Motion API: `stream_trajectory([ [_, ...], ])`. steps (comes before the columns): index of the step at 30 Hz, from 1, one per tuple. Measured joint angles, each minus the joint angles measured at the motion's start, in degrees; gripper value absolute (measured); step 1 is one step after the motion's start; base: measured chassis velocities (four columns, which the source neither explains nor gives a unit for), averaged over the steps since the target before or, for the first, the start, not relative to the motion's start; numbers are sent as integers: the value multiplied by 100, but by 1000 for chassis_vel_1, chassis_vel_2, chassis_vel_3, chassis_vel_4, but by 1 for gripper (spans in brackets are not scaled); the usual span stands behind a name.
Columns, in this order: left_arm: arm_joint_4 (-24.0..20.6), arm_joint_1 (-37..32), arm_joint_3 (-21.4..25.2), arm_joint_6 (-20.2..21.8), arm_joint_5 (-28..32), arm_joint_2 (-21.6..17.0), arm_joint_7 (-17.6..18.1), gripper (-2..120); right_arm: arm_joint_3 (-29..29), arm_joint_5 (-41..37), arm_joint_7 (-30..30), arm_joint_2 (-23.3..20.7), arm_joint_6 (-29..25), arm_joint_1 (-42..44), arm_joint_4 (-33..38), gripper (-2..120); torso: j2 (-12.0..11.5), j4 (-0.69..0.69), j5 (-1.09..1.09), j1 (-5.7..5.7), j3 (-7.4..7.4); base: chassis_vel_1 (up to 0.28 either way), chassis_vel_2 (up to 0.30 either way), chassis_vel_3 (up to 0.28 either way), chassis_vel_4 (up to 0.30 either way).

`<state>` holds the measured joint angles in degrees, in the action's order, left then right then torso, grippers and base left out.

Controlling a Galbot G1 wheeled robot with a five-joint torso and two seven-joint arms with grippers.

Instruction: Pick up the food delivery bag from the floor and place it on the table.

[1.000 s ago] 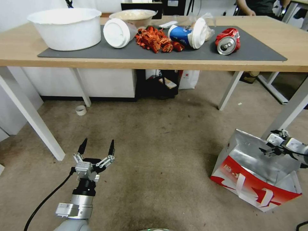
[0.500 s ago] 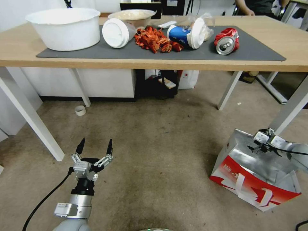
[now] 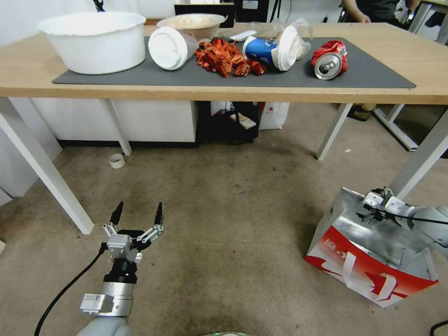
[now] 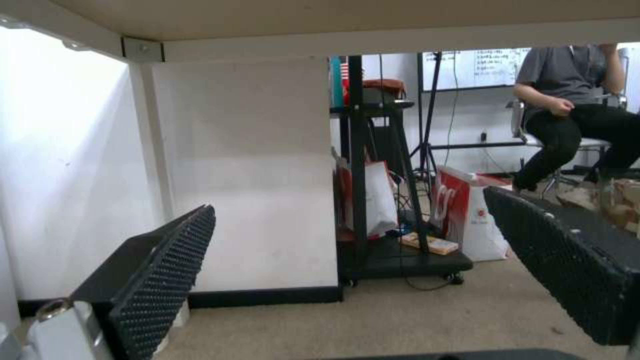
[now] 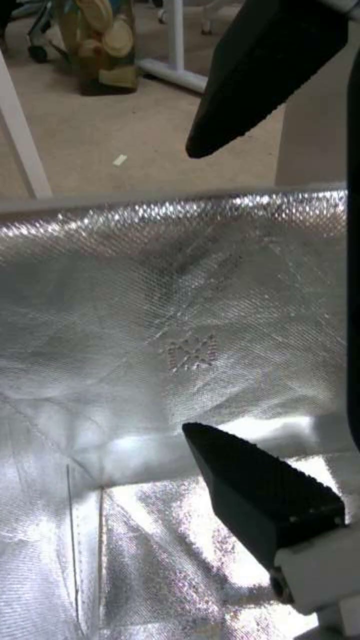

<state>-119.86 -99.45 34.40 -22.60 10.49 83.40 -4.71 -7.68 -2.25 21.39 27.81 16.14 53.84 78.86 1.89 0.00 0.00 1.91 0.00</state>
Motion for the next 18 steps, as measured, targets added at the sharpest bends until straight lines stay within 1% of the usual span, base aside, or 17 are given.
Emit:
stream_trajectory([
  [1,0,-3,0,0,0,0,0,100,1,6,1,6,2,0,-12,100,0,0,0,0,0,0,0,0,0],
  [3,0,-5,0,0,0,0,0,100,1,27,7,17,4,1,-40,93,0,0,0,0,0,0,0,0,0],
  [7,3,-4,-1,-1,0,0,-2,100,-3,91,58,34,5,8,-77,89,0,0,0,0,0,0,0,0,0],
  [9,2,-13,-3,-3,0,-2,-2,100,-18,155,149,36,4,25,-92,82,0,-1,0,0,0,0,0,0,0],
  [10,2,-13,-3,-3,0,-2,-2,100,-18,155,149,36,4,25,-92,82,0,-1,0,0,0,0,0,0,0],
  [12,1,-22,1,-11,0,-6,-2,100,-25,174,186,44,3,38,-92,74,0,-1,0,0,0,0,0,0,0],
  [13,1,-22,1,-11,0,-6,-2,100,-25,174,186,44,3,38,-92,74,0,-1,0,0,0,0,0,0,0],
  [15,-2,-31,8,-21,0,-10,-2,100,-34,178,196,69,3,42,-103,64,0,0,0,0,0,0,0,0,0],
  [16,-2,-31,8,-21,0,-10,-2,100,-34,178,196,69,3,42,-103,64,0,0,0,0,0,0,0,0,0],
  [18,-4,-31,14,-28,0,-18,-1,100,-35,178,197,98,3,43,-119,52,0,0,0,-1,0,0,0,0,0],
])
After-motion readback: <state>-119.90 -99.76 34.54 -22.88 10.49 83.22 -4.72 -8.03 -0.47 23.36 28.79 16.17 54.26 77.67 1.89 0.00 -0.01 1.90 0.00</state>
